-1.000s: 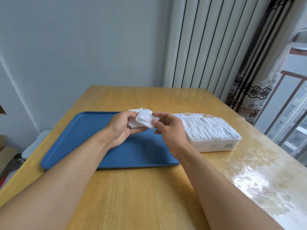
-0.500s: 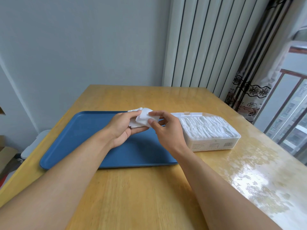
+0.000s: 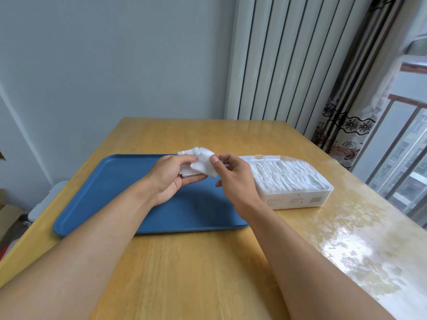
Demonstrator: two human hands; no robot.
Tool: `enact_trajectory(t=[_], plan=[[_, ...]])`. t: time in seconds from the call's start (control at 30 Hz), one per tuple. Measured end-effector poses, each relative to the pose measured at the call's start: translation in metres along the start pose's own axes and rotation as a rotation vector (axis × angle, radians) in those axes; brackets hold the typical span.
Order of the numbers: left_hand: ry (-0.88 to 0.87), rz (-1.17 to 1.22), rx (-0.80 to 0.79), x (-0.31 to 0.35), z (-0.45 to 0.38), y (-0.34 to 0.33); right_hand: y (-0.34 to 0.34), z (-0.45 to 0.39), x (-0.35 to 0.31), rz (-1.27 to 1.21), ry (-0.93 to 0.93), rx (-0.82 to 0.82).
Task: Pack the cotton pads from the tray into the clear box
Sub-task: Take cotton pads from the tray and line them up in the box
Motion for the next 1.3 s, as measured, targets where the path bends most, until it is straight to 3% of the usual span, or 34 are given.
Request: enact_trajectory(t=[0.33, 0.53, 0.8, 0.9, 1.03, 1.13, 1.3], plan=[[0.010, 0.065, 0.026, 0.001, 0.000, -0.002, 0.000, 0.003, -0.001, 0.241, 0.129, -0.019], [0.013, 0.080, 0.007, 0.000, 0.002, -0.005, 0.001, 0.004, -0.001, 0.152, 0.102, 0.065], [0.022, 0.063, 0.001, -0.001, 0.002, -0.005, 0.002, 0.001, 0.000, 0.123, 0.033, 0.033], [0.002, 0.080, 0.053, -0.001, 0.000, -0.003, 0.004, 0.001, -0.001, 0.135, 0.038, 0.032], [-0.066, 0.046, 0.230, -0.002, -0.005, 0.004, 0.006, -0.001, -0.006, 0.280, 0.239, 0.084], [-0.097, -0.020, 0.275, -0.002, -0.006, 0.007, 0.004, -0.001, -0.011, 0.139, 0.164, -0.051], [-0.093, -0.057, 0.125, -0.001, -0.003, 0.001, 0.003, 0.000, -0.010, 0.048, 0.037, -0.088]])
Point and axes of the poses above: each hand's wrist, its own z-axis away from the middle knuckle, its own y-axis out of the back of the hand, x = y × z, the point moved 2 cm from there along -z, towards the middle knuckle, and after that the axes turned 4 degrees about x, right-handed, at the moved point
